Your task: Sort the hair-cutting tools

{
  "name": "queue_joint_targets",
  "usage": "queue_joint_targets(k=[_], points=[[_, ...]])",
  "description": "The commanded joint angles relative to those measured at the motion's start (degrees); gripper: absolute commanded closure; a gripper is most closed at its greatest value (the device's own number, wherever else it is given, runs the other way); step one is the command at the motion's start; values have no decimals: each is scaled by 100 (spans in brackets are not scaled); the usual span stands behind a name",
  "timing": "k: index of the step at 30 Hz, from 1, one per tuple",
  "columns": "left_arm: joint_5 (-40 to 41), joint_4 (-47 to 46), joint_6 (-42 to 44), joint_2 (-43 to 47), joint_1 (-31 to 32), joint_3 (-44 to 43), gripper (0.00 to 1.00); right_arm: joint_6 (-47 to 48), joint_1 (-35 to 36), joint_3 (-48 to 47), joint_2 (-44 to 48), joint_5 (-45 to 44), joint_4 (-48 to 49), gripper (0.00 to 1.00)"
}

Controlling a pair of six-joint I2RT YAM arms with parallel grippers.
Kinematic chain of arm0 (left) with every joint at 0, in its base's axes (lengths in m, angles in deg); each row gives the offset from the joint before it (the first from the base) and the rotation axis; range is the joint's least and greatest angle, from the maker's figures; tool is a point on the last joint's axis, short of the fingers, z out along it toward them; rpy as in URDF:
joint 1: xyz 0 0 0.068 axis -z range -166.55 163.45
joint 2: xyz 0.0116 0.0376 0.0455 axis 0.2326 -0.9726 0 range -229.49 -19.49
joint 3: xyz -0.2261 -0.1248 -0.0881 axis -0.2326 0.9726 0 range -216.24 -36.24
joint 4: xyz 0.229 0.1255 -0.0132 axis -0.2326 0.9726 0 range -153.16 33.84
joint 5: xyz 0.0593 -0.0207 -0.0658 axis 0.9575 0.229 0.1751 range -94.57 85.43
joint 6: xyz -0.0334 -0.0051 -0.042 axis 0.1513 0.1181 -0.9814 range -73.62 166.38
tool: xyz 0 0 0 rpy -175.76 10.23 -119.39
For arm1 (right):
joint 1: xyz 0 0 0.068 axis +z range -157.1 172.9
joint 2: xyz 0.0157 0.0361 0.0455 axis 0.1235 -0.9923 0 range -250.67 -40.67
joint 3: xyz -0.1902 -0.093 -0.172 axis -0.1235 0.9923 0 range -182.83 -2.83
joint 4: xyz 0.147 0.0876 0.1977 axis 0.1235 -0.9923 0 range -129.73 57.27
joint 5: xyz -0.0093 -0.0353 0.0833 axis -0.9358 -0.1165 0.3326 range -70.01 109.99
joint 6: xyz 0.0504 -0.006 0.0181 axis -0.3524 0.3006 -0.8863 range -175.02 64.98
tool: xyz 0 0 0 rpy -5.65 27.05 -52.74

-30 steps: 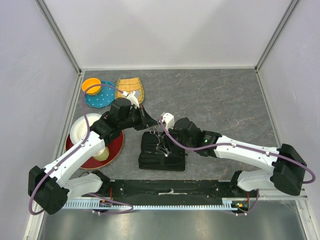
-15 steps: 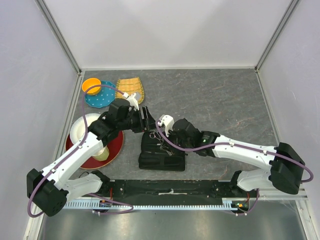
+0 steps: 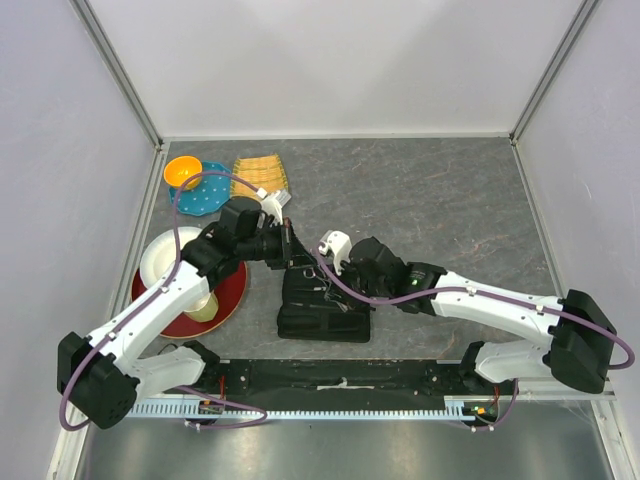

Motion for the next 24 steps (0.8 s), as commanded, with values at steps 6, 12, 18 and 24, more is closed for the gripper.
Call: queue_joint_targets(k=[6, 12, 18, 24], points=[[41, -302, -42, 204, -279, 276, 98, -498, 28, -117, 410, -850, 247, 35], [-3, -1066, -683, 643, -1299, 1058, 98, -1208, 1, 32, 806, -1940, 72, 22], [830, -1558, -1018, 995, -1572, 1656, 98, -2254, -463, 59, 394, -2514, -543, 37], [1728, -2375, -1299, 1356, -1608, 2245, 98, -3152, -1255, 410, -248, -2075, -518, 55]])
